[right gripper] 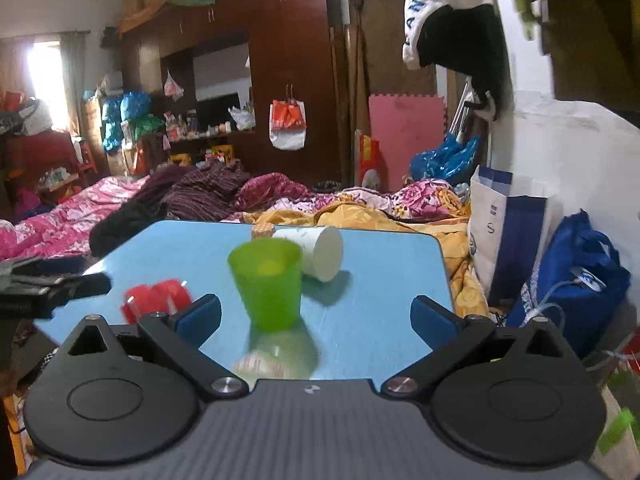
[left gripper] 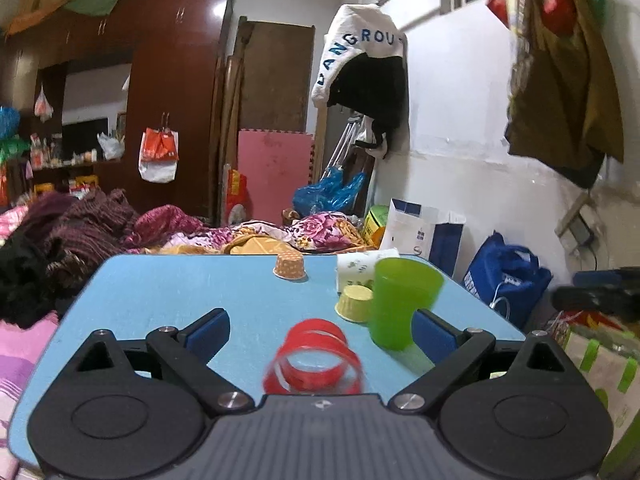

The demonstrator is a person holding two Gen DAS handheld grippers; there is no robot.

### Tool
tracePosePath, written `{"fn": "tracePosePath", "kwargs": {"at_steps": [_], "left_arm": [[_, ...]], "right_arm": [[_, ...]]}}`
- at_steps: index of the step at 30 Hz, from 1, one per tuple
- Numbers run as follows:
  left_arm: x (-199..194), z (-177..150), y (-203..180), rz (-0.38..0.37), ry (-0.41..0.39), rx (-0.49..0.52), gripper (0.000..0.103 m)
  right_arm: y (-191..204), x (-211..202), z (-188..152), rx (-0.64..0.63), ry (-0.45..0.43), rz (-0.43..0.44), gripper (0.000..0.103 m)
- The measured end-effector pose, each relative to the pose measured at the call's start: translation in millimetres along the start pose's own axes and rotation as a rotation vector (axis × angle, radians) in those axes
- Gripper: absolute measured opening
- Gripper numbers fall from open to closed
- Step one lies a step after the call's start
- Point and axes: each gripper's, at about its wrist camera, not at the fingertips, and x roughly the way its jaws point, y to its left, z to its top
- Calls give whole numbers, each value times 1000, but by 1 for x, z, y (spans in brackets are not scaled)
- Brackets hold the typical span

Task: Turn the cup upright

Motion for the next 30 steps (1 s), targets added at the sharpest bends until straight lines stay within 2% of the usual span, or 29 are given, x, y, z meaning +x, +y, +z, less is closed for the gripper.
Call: {"fn": "tracePosePath", "kwargs": {"at_steps": [2,4,8,13,18,30], "left_arm": [[-9,-2,-10,17,1,8,99],[-15,-5,-17,30,27,4,99],[-20,-9,-26,50,60,19,99],[-15,-12,-33,72,76,48,99],[-7,-17,-39,117,99,88,99],[-9,-19,-47,119,98,111,99]], "right_arm": [[2,-14,-14,2,-22,27,102],[-2,-13,-13,23,-28,42,102],[9,-5,-22,-17,-11,24,102],[13,4,-14,-4,-35,28,102],[18,-4,-23,-15,-36,24,102],[22,-13,-36,-12,-35,26,102]]}}
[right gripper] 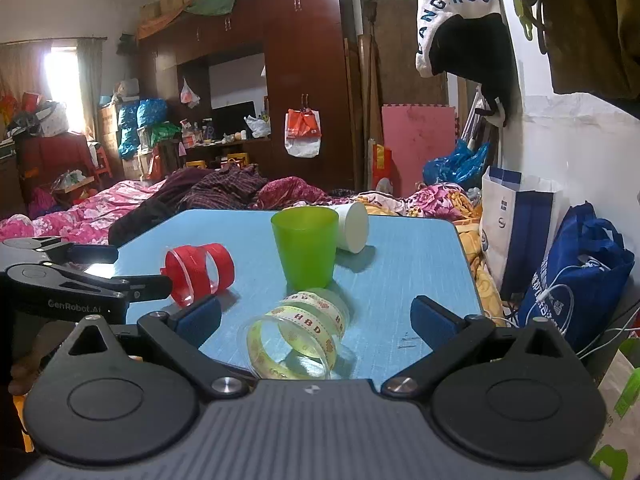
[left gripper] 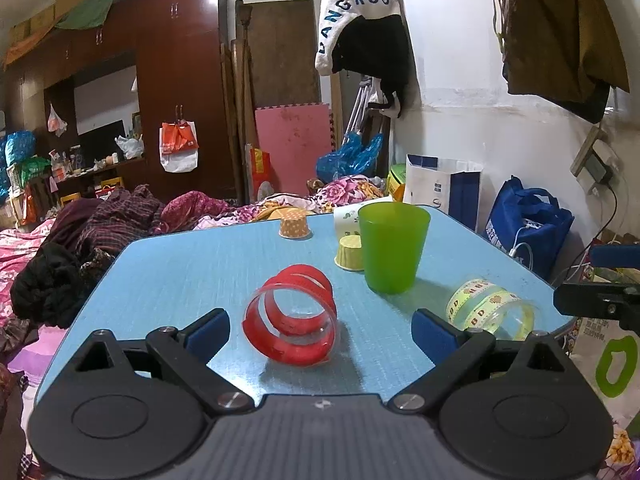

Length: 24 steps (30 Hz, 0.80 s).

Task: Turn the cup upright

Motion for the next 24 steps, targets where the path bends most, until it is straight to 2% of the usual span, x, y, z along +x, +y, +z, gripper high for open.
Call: {"fn": "tracePosePath", "kwargs": {"at_steps": [24], "left_arm": [[2,0,-2,7,3,-10,99]], "right_arm": [[3,-5,1,-1,0,4,102]]}}
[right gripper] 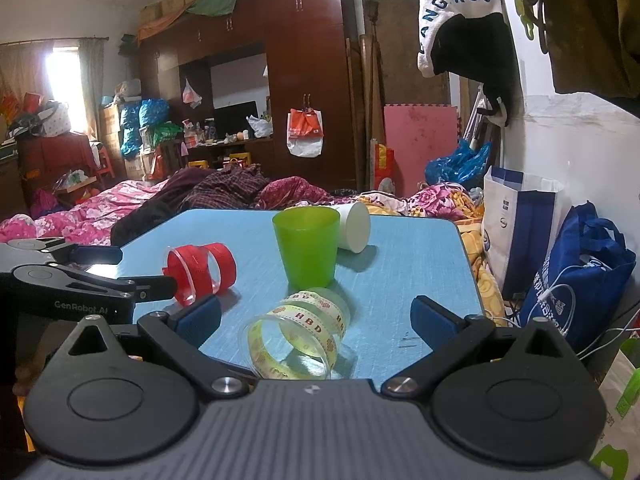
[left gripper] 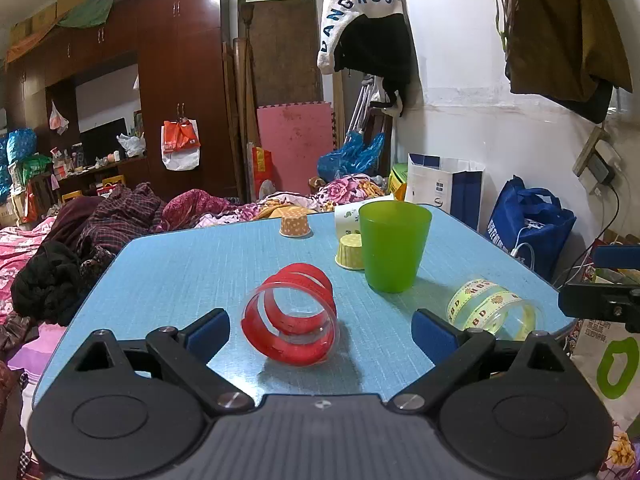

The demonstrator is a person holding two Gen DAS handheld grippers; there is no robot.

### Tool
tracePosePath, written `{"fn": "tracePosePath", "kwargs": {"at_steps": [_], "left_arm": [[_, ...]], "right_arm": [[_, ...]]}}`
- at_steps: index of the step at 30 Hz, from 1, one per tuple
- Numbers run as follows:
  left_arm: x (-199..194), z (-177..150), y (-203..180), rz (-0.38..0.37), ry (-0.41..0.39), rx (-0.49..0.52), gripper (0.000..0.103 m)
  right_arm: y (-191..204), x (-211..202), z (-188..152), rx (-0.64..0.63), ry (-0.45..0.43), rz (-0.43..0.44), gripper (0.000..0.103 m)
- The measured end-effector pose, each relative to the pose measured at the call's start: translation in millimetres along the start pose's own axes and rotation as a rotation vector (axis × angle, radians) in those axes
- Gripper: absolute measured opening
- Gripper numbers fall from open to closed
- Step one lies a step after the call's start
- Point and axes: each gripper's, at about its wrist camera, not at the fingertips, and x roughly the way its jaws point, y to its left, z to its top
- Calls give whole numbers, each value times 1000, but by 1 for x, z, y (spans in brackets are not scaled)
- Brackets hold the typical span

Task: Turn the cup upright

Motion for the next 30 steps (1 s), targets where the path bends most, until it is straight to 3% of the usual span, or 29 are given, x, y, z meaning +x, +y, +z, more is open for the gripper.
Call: {"fn": "tracePosePath", "kwargs": {"at_steps": [30], "left_arm": [[-2,-1,-4,-12,-16,7,99]], "right_arm": [[2,0,0,-3,4,4,102]]}}
